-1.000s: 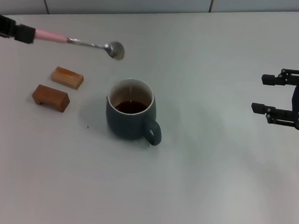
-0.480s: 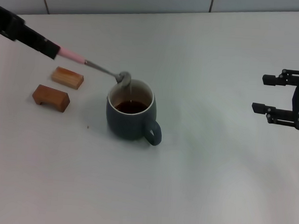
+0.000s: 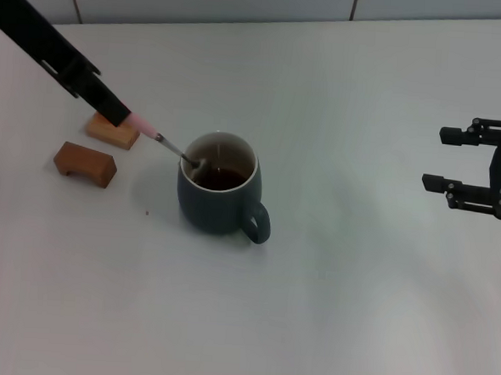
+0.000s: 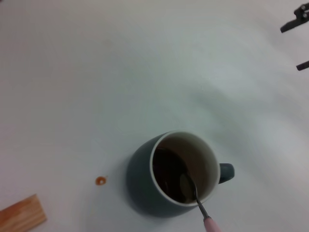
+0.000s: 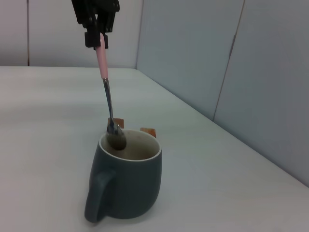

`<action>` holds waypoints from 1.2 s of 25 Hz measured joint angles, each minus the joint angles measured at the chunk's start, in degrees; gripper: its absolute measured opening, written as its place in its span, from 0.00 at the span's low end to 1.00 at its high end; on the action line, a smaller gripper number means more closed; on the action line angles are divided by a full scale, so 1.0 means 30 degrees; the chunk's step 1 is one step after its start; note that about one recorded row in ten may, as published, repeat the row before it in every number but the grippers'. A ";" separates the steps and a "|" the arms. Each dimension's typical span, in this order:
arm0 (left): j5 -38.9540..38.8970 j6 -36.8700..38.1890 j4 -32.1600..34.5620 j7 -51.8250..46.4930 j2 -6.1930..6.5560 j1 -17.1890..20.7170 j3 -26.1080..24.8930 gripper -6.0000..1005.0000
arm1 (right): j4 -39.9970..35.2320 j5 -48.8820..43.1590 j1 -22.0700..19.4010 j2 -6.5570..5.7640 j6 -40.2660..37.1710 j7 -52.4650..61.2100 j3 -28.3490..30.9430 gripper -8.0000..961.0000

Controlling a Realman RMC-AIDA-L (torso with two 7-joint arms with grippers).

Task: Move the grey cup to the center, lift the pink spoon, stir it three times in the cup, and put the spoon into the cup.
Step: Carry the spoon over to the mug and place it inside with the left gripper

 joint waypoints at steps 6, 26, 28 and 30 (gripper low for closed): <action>0.0631 -0.0011 -0.0014 0.0005 -0.0497 -0.0631 0.0424 0.14 | 0.0000 0.0013 -0.0013 -0.0002 -0.0052 -0.0001 0.0001 0.68; 0.5528 -0.0812 0.0337 0.0987 -0.2815 -0.2341 0.0872 0.14 | -0.0001 0.0122 -0.0134 0.0027 -0.0131 -0.0001 0.0001 0.68; 0.5570 -0.0829 0.0347 0.0990 -0.2875 -0.2367 0.0952 0.14 | 0.0000 0.0123 -0.0137 0.0029 -0.0131 -0.0002 0.0001 0.68; 0.6028 -0.0943 0.0412 0.0993 -0.3185 -0.2384 0.1161 0.14 | 0.0000 0.0123 -0.0144 0.0028 -0.0130 -0.0007 0.0000 0.68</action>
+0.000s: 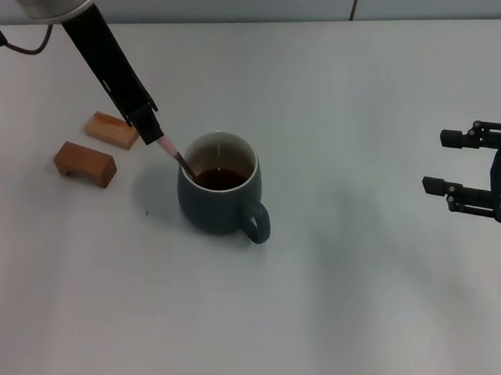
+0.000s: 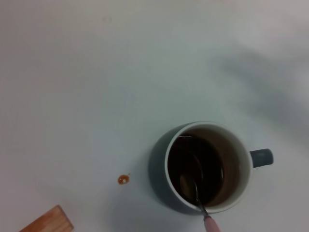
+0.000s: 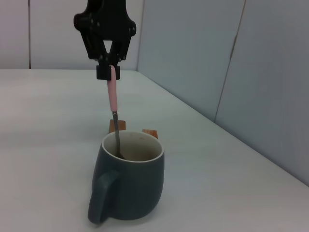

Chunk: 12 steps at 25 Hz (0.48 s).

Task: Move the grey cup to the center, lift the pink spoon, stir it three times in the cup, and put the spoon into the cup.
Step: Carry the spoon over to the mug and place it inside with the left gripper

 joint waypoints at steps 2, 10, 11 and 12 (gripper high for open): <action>0.0509 -0.0100 0.0089 0.0070 -0.0239 -0.0020 0.0046 0.14 | 0.0000 0.0000 -0.0002 0.0000 0.0000 -0.0001 0.0000 0.68; 0.0664 -0.0268 0.0151 0.0145 -0.0420 -0.0161 0.0227 0.14 | 0.0000 0.0000 -0.0082 0.0001 0.0001 -0.0015 0.0001 0.68; 0.0597 -0.0220 0.0146 0.0146 -0.0453 -0.0240 0.0227 0.14 | 0.0000 0.0000 -0.0082 0.0001 0.0001 -0.0015 0.0001 0.68; 0.0470 -0.0132 0.0133 0.0149 -0.0492 -0.0336 0.0229 0.14 | 0.0000 -0.0001 -0.0087 0.0000 0.0001 -0.0025 0.0000 0.68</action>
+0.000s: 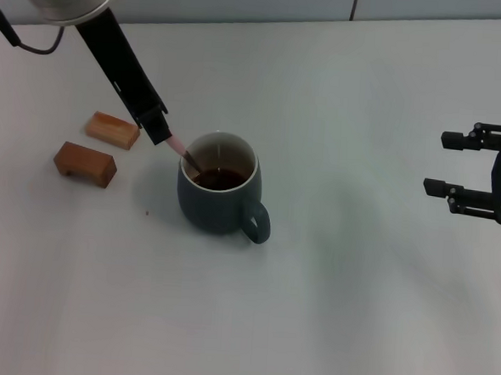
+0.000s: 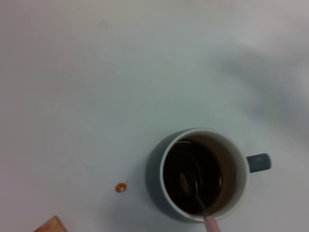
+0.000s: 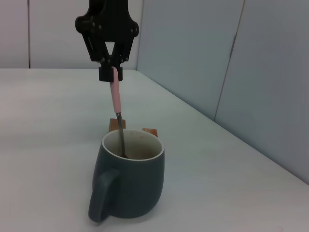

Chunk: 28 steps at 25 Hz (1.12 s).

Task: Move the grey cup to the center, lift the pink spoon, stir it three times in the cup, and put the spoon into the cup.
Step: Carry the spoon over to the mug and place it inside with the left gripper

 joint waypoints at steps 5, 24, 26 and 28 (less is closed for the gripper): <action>-0.0718 0.0272 -0.0150 -0.0002 -0.0028 -0.0350 0.0024 0.14 | 0.0000 0.0000 -0.0004 0.0000 -0.0001 -0.0008 0.0001 0.68; -0.0668 -0.0884 -0.0238 -0.0122 0.0068 -0.0908 0.0023 0.14 | 0.0000 -0.0002 -0.0033 0.0000 -0.0033 -0.0011 0.0001 0.68; -0.0192 -0.0812 -0.0245 -0.0133 0.0073 -0.0899 0.0014 0.14 | 0.0000 -0.0002 -0.0032 0.0000 -0.0033 -0.0010 0.0001 0.68; -0.0089 -0.0773 -0.0246 -0.0171 0.0086 -0.0896 0.0015 0.14 | 0.0000 -0.0001 -0.0031 -0.0001 -0.0032 -0.0010 0.0001 0.68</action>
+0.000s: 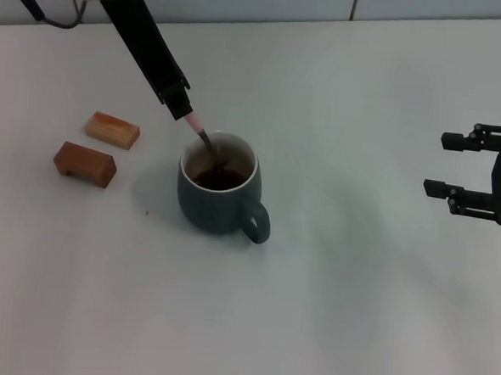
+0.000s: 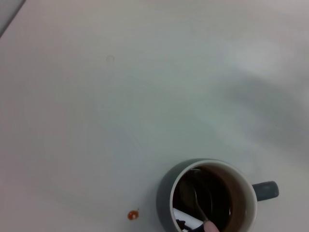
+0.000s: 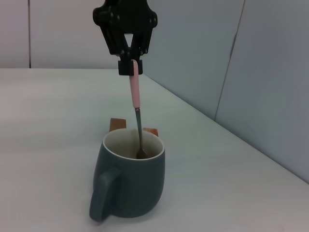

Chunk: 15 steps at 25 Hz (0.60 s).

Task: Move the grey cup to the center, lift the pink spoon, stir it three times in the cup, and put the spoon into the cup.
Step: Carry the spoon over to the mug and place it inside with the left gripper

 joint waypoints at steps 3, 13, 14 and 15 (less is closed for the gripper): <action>0.0202 0.0192 -0.0019 -0.0006 0.0010 -0.0010 -0.0026 0.14 | 0.0000 -0.0001 -0.0001 0.0000 -0.0001 0.0000 0.0000 0.68; 0.0290 0.1431 -0.0172 0.0090 -0.0031 -0.0011 -0.0069 0.14 | -0.0188 0.0012 0.0000 0.0000 -0.0017 0.0000 0.0000 0.68; 0.0247 0.1490 -0.0188 0.0127 -0.0042 -0.0012 -0.0101 0.14 | -0.0197 0.0015 0.0000 0.0000 -0.0018 0.0000 0.0000 0.68; -0.0053 0.1552 -0.0208 0.0165 -0.0079 -0.0046 -0.0119 0.14 | -0.0201 0.0020 0.0012 0.0000 -0.0024 -0.0001 0.0001 0.68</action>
